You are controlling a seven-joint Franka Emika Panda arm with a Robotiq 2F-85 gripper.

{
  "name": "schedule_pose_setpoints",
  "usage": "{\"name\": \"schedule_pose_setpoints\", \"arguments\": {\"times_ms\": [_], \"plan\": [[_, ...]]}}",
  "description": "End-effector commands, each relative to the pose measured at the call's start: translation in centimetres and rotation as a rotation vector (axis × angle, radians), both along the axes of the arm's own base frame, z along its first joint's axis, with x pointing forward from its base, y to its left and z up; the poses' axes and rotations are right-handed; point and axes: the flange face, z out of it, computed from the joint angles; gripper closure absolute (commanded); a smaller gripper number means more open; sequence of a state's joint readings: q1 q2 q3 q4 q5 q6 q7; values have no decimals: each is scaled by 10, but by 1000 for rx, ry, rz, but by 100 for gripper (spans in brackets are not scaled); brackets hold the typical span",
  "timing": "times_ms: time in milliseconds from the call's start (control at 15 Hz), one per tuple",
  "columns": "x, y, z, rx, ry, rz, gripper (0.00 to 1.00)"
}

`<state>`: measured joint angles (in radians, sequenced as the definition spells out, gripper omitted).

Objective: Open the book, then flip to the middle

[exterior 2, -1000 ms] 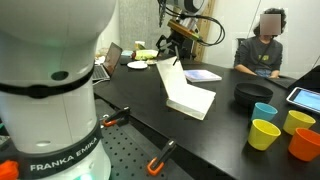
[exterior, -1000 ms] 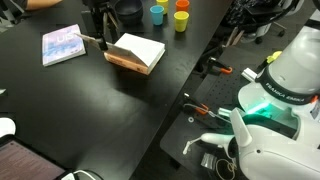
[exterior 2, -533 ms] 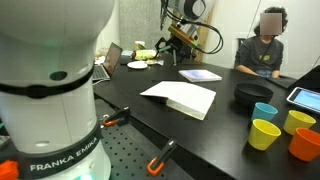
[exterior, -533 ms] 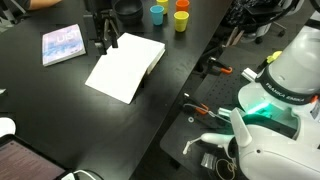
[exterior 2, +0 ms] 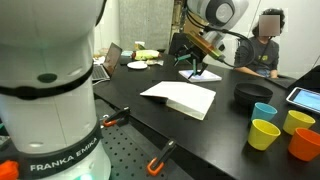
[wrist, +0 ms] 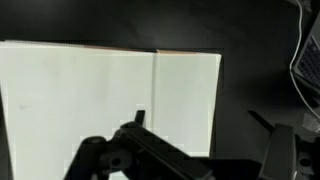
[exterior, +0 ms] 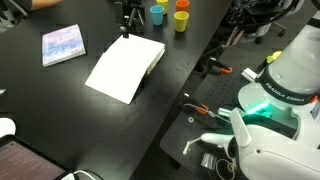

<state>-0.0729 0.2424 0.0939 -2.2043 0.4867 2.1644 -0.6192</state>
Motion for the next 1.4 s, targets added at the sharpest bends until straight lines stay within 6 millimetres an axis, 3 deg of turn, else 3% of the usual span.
{"name": "schedule_pose_setpoints", "arguments": {"times_ms": [0, 133, 467, 1067, 1333], "plan": [[-4, -11, -4, 1, 7, -31, 0], [-7, -19, -10, 0, 17, -45, 0], [-7, -17, -15, 2, 11, -52, 0], [-25, -84, -72, 19, 61, -189, 0], [-29, -104, -98, 20, 83, -211, 0]]}}
